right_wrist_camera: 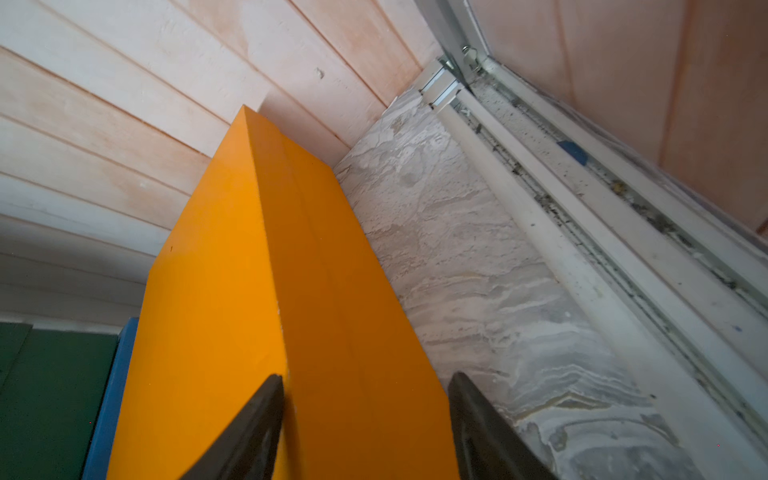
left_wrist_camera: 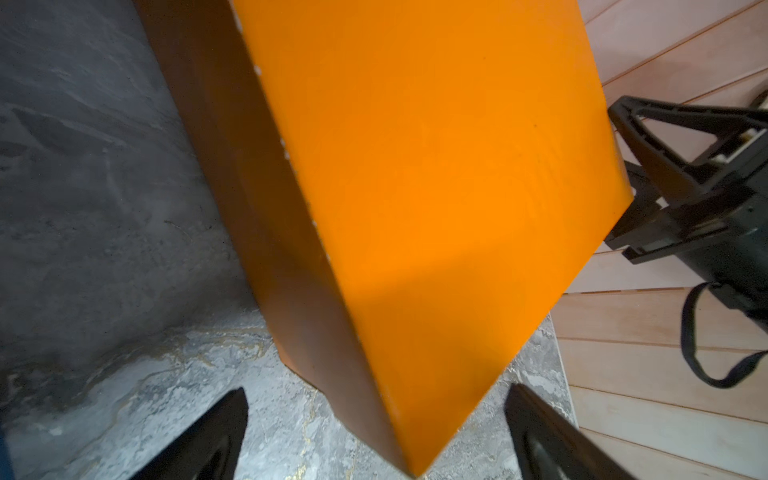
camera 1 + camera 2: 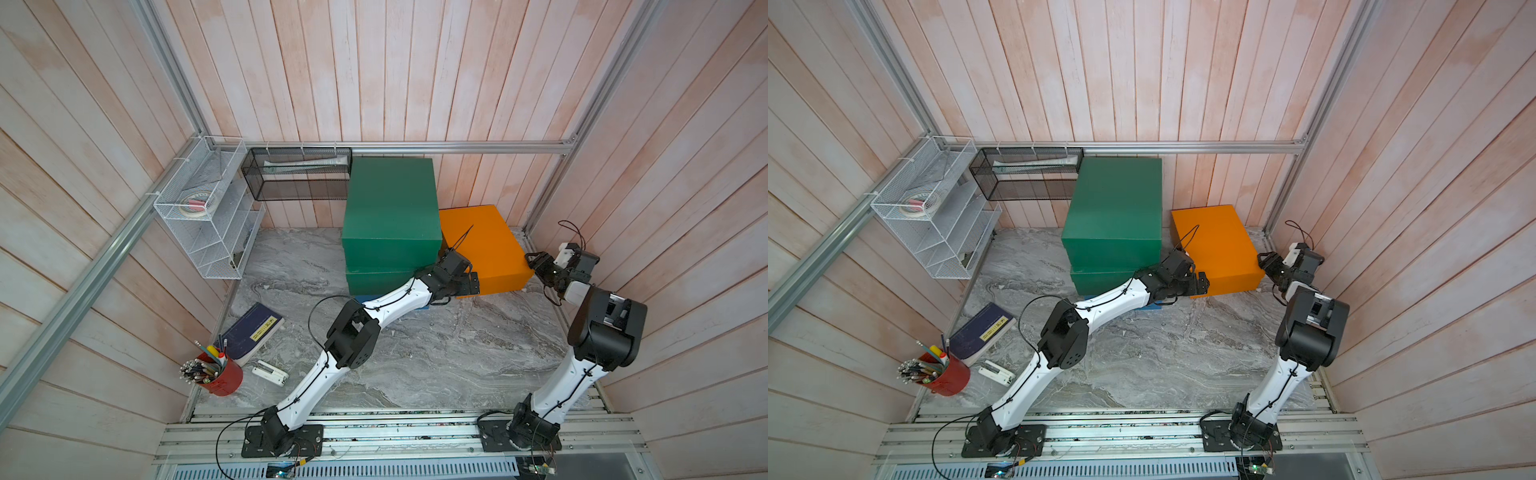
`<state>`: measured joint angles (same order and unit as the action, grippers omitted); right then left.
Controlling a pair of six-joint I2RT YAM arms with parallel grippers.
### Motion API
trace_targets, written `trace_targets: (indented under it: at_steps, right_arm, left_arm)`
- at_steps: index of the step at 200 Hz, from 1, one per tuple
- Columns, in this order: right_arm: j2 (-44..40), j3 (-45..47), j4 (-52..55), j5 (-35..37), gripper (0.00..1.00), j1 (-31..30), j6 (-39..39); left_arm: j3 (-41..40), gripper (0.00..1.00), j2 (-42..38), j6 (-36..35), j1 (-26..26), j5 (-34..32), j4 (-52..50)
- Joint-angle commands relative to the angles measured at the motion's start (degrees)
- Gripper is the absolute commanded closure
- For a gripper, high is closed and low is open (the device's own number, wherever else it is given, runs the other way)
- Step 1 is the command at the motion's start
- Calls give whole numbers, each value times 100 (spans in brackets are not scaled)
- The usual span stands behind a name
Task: Stack the shoeboxes
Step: Move the shoebox to the center of the board.
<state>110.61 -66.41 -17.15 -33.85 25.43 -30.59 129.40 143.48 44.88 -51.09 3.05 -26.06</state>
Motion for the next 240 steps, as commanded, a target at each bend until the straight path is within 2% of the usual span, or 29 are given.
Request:
trace_targets:
  at_steps: [1, 50, 93, 142, 146, 163, 223, 240]
  right_arm:
    - [-168, 434, -188, -387, 40, -174, -67]
    - [-894, 1464, -483, -403, 47, -231, -297]
    - [-1679, 2060, -102, -121, 48, -245, -189]
    - [-2511, 2323, 324, -43, 48, -238, -184]
    - [-2560, 2333, 368, -29, 48, -240, -197]
    - [-2747, 2381, 616, 23, 48, -247, -168]
    - [-3301, 2852, 1131, 129, 48, -199, -102]
    - [-3583, 2931, 1409, 348, 48, -184, -56]
  left_arm:
    - [-77, 0, -224, 62, 52, 150, 90]
    - [-269, 0, -285, 174, 42, 292, 140]
    - [-767, 0, -612, 150, -113, 232, 321]
    - [-1119, 0, -872, 196, -313, 209, 391]
    - [-1159, 0, -893, 204, -499, 205, 392]
    - [-1381, 0, -1060, 220, -598, 155, 463]
    - [-2146, 0, -1691, 301, -744, 82, 585]
    - [-2297, 0, -1819, 328, -762, 73, 591]
